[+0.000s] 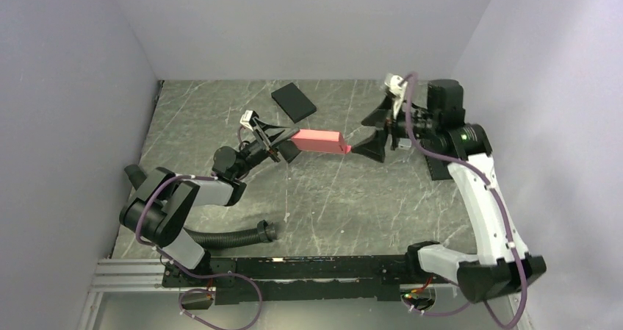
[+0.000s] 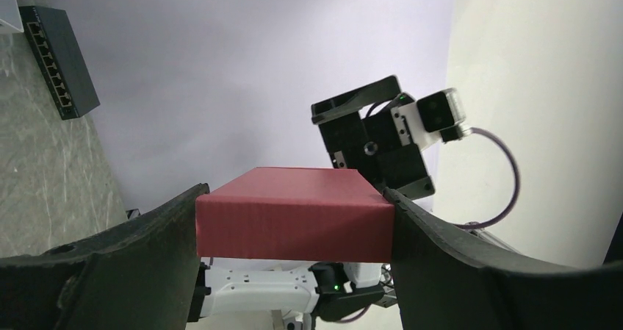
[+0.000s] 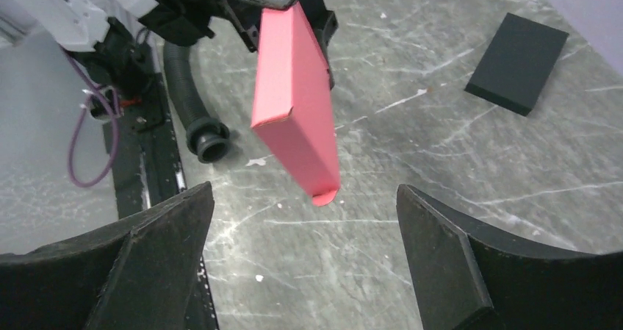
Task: Fold the paper box
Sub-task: Close the paper box.
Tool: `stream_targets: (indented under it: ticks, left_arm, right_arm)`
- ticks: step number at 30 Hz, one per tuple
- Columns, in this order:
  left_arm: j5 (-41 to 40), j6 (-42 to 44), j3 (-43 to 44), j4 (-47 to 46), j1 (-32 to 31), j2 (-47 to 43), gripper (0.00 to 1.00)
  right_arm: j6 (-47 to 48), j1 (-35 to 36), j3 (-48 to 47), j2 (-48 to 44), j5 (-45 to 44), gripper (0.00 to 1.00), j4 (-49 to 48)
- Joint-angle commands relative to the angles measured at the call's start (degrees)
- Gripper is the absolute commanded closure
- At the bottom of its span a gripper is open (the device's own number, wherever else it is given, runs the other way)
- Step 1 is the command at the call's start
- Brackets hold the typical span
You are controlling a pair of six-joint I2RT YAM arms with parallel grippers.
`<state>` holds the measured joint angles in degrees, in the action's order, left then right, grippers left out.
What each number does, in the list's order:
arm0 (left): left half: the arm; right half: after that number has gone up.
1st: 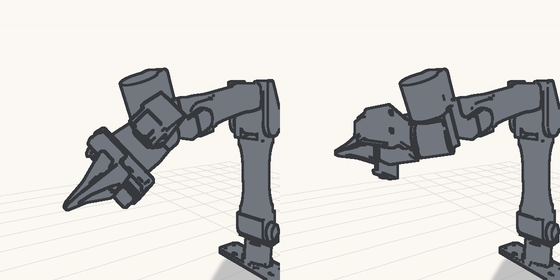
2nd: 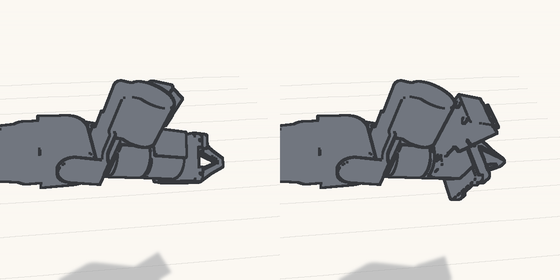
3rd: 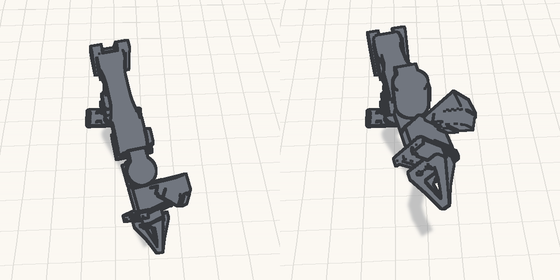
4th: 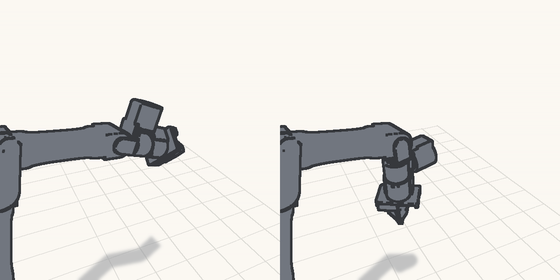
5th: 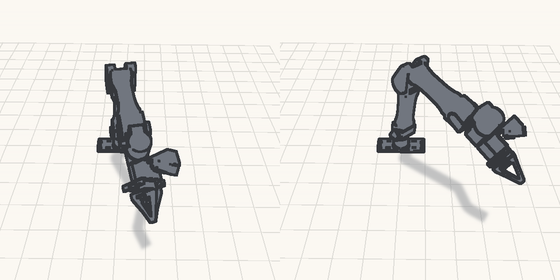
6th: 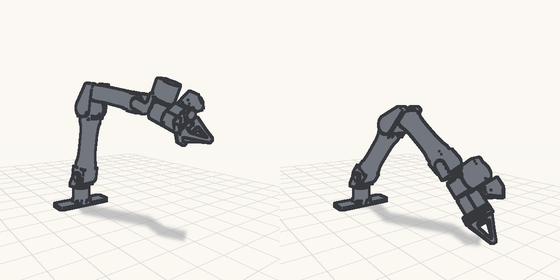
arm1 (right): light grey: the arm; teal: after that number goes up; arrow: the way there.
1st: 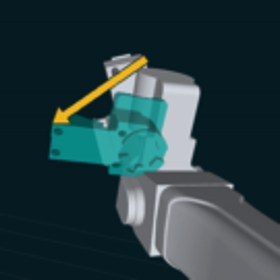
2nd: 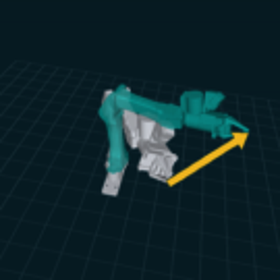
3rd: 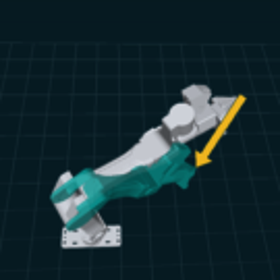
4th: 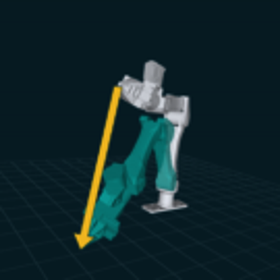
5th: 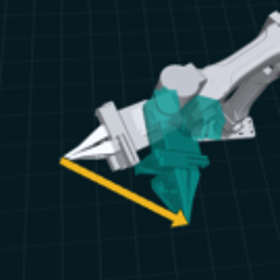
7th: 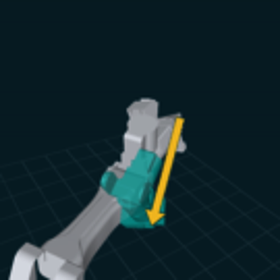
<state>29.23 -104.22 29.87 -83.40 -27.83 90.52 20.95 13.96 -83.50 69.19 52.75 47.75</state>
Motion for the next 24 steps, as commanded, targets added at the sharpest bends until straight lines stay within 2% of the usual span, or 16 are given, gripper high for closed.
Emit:
stream_targets:
  ticks: [1, 6, 9, 16, 20, 24]
  left_arm:
    - [-0.1, -0.8, 2.7, -5.5, 0.1, 0.5, 0.49]
    - [-0.3, -3.2, 4.5, -5.6, 0.2, 1.7, 0.49]
    - [-0.5, -3.6, 4.5, -5.5, 0.1, 1.3, 0.49]
    - [-0.4, -4.2, 5.2, -5.0, -0.2, 1.3, 0.49]
    - [-0.3, -4.5, 6.5, -5.3, -0.9, 2.5, 0.49]
    - [-0.5, -4.8, 7.0, -5.5, -1.5, 3.5, 0.49]
  right_arm:
    - [-5.2, -5.5, 11.6, -5.1, 17.4, 0.0, -16.5]
    - [12.0, -7.1, 18.6, -6.1, 21.6, 0.0, -16.2]
    - [18.5, -7.5, 21.7, -6.2, 23.0, 0.0, -18.3]
    - [9.5, -6.6, 24.5, -4.1, 24.4, 0.02, -34.3]
    - [5.6, -4.1, 24.3, -2.6, 22.6, 0.05, -38.4]
    - [3.2, -2.2, 24.5, -1.3, 21.5, 0.14, -40.0]
